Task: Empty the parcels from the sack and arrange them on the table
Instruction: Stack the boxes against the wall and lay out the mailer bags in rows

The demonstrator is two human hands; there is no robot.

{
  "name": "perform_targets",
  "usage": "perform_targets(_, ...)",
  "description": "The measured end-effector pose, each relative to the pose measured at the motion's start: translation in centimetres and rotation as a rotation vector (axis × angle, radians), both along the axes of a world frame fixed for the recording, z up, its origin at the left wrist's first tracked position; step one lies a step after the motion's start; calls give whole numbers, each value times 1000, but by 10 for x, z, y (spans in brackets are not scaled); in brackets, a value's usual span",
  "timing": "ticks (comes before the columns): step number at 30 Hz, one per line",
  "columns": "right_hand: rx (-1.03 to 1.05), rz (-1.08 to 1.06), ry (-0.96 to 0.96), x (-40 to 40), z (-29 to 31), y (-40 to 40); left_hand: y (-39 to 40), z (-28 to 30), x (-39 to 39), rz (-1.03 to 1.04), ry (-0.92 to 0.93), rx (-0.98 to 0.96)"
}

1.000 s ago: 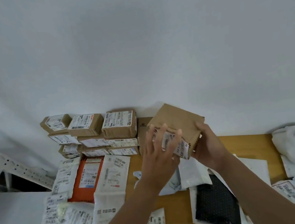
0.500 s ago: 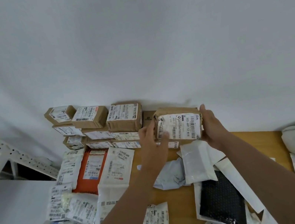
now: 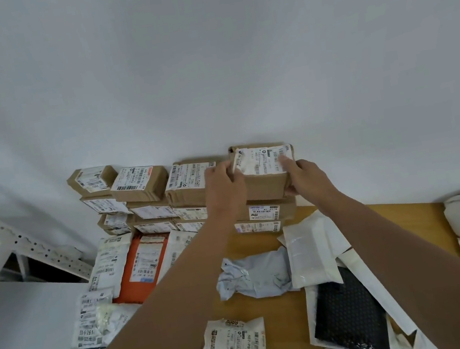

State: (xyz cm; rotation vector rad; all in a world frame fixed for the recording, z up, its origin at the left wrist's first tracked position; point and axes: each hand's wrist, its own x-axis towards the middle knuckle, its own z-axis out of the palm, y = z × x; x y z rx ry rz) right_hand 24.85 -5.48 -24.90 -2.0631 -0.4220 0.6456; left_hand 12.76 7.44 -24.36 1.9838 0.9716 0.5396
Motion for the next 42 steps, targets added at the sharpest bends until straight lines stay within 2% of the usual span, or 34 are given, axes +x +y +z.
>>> perform_targets(2, -21, -1, -68, 2, 3, 9, 7, 1, 4, -20, 50, 46)
perform_targets(10, -23, -8, -85, 4, -12, 25, 8, -3, 7, -11, 205, 177)
perform_targets(19, 163, -171, 27, -5, -25, 18, -5, -10, -3, 25, 37, 57)
perform_targets(21, 202, -235, -22, -13, -32, 8, -14, -14, -10, 63, -66, 71)
perform_targets(24, 207, -294, -194, -37, -53, -22, -37, -31, -28, 103, -167, 75)
perform_targets(27, 67, -296, -289, -69, -90, -63, -63, -64, -52, 71, -154, -15)
perform_targets(31, -284, -223, -372, -113, -146, -120, -90, -108, -77, -7, 20, -154)
perform_targets(33, -388, -205, -326, -129, -158, -137, -93, -118, -79, -7, 33, -259)
perform_targets(35, -386, -188, -267, -136, -159, -141, -89, -117, -77, 76, -10, -426)
perform_targets(37, -296, -206, -210, -135, -150, -134, -85, -106, -71, 122, -77, -523)
perform_targets(42, -100, -212, -108, -107, -106, -89, -79, -90, -64, 19, -110, -439)
